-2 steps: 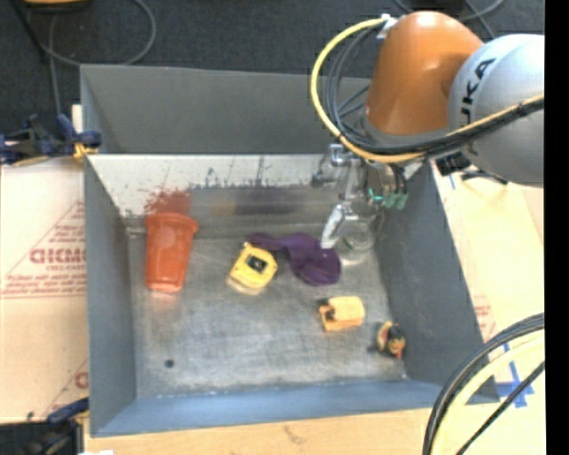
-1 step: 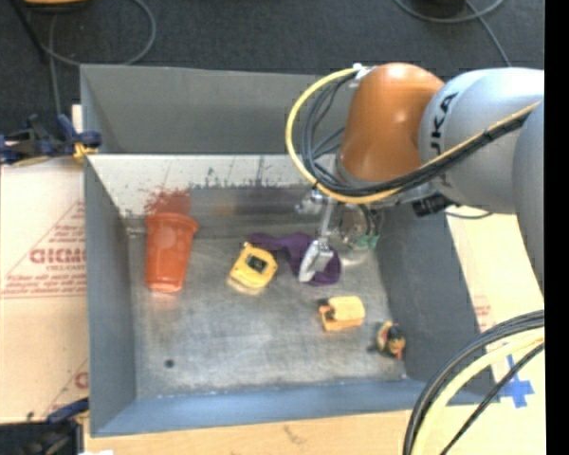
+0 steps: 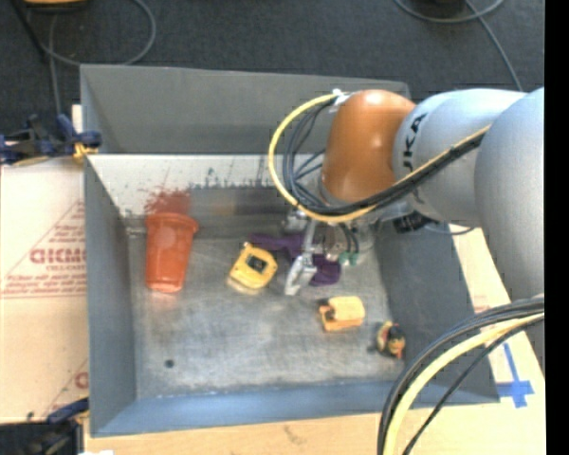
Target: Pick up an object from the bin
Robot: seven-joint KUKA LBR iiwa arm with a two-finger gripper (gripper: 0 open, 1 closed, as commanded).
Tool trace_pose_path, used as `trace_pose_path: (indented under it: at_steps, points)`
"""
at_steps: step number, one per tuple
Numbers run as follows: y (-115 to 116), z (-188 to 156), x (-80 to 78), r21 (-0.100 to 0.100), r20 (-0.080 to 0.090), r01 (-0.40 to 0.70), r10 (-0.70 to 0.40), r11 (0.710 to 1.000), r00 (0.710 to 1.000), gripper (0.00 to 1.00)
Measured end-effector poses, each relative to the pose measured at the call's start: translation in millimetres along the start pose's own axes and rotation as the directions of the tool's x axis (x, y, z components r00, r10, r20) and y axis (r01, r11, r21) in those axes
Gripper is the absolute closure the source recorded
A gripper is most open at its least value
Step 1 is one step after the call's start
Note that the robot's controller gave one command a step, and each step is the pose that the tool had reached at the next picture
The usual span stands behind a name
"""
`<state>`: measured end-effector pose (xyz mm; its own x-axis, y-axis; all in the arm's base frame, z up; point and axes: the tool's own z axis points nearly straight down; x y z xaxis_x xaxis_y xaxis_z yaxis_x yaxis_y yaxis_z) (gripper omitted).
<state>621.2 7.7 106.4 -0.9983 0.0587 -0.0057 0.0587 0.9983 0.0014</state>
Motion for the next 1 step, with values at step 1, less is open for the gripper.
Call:
trace_pose_path:
  at_steps: [1]
  points:
    - [-2.1, 30.3, -28.7, 0.001, -0.006, 0.007, -0.007, 1.0, 1.0, 0.0]
